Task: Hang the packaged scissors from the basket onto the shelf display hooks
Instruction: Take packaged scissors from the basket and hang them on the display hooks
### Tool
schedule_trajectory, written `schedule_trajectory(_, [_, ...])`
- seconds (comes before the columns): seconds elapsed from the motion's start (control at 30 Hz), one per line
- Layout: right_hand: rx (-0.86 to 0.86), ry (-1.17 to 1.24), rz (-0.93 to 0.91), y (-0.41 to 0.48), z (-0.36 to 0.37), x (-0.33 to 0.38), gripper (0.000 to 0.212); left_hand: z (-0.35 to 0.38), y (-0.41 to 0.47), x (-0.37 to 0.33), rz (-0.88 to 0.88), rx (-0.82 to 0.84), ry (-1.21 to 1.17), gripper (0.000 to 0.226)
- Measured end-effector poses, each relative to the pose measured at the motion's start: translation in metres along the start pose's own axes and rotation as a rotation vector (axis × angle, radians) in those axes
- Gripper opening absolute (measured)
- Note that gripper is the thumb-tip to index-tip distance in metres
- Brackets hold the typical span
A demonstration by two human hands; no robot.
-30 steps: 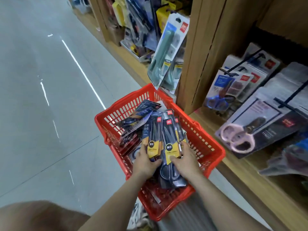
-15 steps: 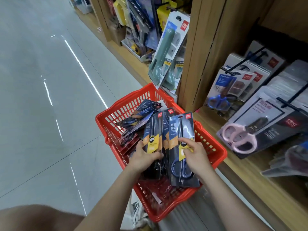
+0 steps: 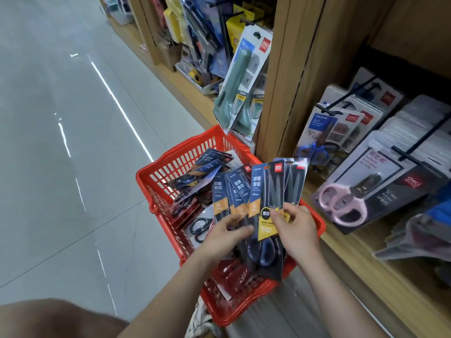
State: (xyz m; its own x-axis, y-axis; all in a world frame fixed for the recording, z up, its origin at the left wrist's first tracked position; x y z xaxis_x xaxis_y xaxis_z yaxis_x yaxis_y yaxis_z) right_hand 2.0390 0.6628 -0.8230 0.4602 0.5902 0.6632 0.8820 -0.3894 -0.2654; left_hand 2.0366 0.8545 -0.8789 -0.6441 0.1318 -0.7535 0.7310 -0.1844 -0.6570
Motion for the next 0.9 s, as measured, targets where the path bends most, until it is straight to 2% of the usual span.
schedule_trajectory(0.07, [-0.052, -0.045, -0.047, 0.0, -0.017, 0.002, 0.032, -0.009, 0.013, -0.008, 0.054, -0.146, 0.007, 0.039])
schedule_trajectory(0.2, [-0.127, -0.076, -0.085, -0.005, -0.039, 0.0, 0.036, 0.006, 0.049, -0.025, 0.124, -0.23, 0.282, 0.038])
schedule_trajectory(0.3, [-0.157, -0.066, -0.069, -0.012, -0.048, -0.006, 0.041, 0.009, 0.077, -0.027, 0.06, -0.363, 0.426, 0.036])
schedule_trajectory(0.4, [-0.134, -0.047, -0.063, -0.016, -0.049, -0.014, 0.041, 0.006, 0.089, -0.025, 0.007, -0.427, 0.32, 0.027])
schedule_trajectory(0.47, [-0.108, -0.038, -0.051, -0.015, -0.049, -0.021, 0.038, 0.008, 0.082, -0.036, 0.067, -0.418, 0.274, 0.023])
schedule_trajectory(0.57, [-0.068, -0.03, -0.031, -0.012, -0.042, -0.026, 0.034, 0.006, 0.054, -0.076, 0.259, -0.395, 0.317, 0.014])
schedule_trajectory(0.67, [-0.012, 0.042, -0.017, -0.014, -0.03, -0.022, 0.022, -0.012, 0.017, -0.129, 0.468, -0.414, 0.341, 0.008])
schedule_trajectory(0.77, [0.025, 0.157, -0.006, -0.02, -0.022, -0.012, 0.015, -0.035, -0.019, -0.165, 0.55, -0.395, 0.25, 0.017])
schedule_trajectory(0.9, [0.021, 0.352, -0.016, -0.026, -0.031, 0.004, 0.012, -0.063, -0.062, -0.171, 0.541, -0.398, 0.04, 0.022])
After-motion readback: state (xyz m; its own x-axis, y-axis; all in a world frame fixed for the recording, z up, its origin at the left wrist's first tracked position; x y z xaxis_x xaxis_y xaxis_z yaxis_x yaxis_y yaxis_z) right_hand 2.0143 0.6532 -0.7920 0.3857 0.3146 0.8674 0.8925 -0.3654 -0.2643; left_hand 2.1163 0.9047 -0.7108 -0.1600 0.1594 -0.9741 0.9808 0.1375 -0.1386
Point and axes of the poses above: each hand's wrist, its own y-axis towards the middle knuckle, its own z-axis out of the palm, x = y × z, the point moved 9 cm from there along y, towards the middle knuckle, and after that the axes turned 11 degrees about -y, right-handed, at the moved point
